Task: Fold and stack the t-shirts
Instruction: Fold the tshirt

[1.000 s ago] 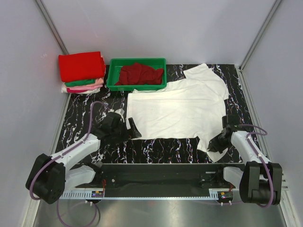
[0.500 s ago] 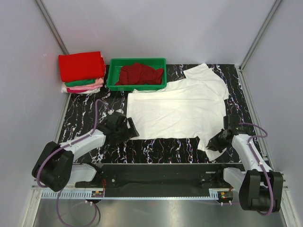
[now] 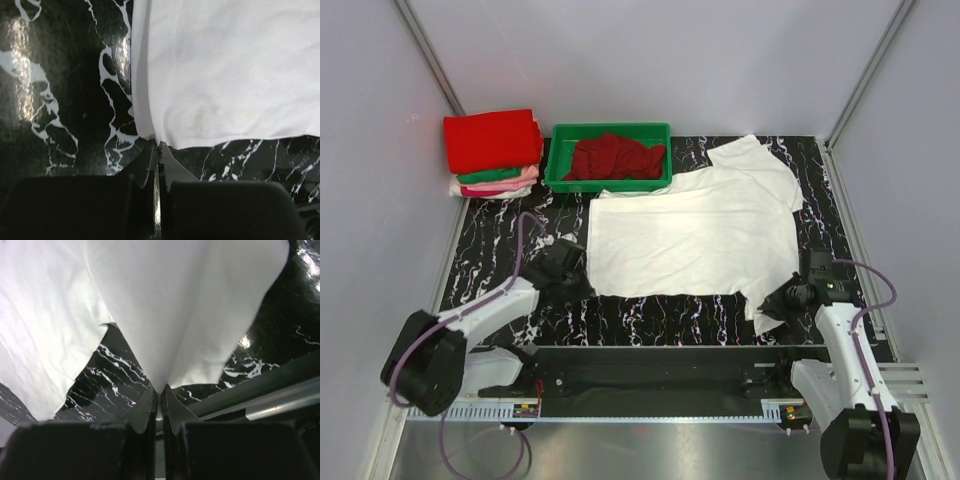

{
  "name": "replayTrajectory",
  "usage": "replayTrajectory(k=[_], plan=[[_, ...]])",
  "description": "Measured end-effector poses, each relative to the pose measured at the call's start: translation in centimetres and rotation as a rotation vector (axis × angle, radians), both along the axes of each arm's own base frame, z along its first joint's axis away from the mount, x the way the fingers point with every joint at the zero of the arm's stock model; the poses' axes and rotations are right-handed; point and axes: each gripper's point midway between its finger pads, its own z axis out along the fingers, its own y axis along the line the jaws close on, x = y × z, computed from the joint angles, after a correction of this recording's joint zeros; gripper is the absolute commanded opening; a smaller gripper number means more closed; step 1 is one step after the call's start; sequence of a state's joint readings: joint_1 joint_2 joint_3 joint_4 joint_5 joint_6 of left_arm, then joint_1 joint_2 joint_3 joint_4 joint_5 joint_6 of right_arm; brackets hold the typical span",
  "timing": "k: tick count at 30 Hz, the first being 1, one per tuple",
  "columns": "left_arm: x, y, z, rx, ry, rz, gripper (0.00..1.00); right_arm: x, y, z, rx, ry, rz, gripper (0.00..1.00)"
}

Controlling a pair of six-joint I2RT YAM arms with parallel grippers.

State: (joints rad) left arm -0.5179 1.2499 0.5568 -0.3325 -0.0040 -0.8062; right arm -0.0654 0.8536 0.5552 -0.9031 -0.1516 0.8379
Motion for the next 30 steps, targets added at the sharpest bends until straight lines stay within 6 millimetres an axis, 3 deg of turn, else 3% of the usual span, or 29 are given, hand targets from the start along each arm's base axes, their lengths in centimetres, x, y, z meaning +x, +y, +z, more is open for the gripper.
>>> replayTrajectory(k=[9,16,21,23,26,30], plan=[[-3.5,1.0,5.9,-0.132,-0.128,0.011,0.0,-1.2,0.1,5.8,-0.007,-0.134,-0.005,0.0],[-6.3,2.0,6.4,-0.164,-0.089,0.024,0.0,-3.2,0.2,7.6,-0.006,-0.138,-0.005,0.0],[-7.2,2.4,6.0,-0.138,-0.038,0.025,0.0,-3.3,0.2,8.5,-0.012,-0.137,0.009,0.0],[-7.2,2.4,6.3,-0.122,-0.026,0.017,0.0,-3.0,0.2,8.5,-0.016,-0.124,0.02,0.0],[-5.5,2.2,7.6,-0.096,-0.02,0.008,0.0,-1.6,0.1,8.5,-0.016,-0.08,0.052,0.0],[-1.9,2.5,9.6,-0.094,-0.043,0.025,0.0,2.6,0.0,9.2,-0.021,-0.065,0.106,0.0]])
